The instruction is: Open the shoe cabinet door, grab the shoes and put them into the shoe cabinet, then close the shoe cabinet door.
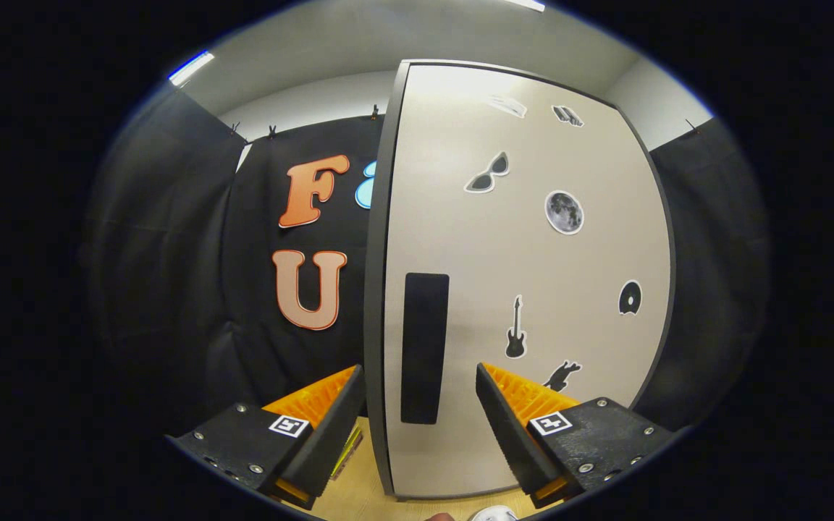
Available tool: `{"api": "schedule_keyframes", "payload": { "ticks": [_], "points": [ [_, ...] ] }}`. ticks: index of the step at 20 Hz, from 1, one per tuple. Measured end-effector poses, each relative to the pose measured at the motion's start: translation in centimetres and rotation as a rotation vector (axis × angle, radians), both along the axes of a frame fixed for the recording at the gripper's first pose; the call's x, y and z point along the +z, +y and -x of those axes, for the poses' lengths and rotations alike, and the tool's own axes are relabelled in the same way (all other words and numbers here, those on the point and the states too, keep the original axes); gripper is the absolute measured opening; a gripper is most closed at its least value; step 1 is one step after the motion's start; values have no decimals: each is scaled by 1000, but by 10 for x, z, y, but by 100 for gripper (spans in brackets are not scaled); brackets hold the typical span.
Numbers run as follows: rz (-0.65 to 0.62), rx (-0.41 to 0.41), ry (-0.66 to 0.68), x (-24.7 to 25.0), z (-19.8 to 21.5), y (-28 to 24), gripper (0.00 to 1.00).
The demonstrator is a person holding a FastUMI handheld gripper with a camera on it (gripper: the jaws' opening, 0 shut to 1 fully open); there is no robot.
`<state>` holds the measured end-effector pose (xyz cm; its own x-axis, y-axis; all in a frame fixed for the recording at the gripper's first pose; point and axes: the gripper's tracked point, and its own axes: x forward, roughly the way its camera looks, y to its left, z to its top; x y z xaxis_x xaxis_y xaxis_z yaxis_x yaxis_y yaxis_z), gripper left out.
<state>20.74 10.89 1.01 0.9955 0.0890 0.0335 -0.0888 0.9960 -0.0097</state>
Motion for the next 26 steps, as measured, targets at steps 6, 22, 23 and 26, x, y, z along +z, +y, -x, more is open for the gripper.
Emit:
{"api": "schedule_keyframes", "payload": {
  "ticks": [6,22,23,26],
  "points": [
    [-8,-27,13,-6,-21,-1,95],
    [-18,-22,37,-15,-35,4,36],
    [-12,-24,34,-16,-35,4,35],
    [-40,-20,47,-16,-33,3,31]
  ]
}}
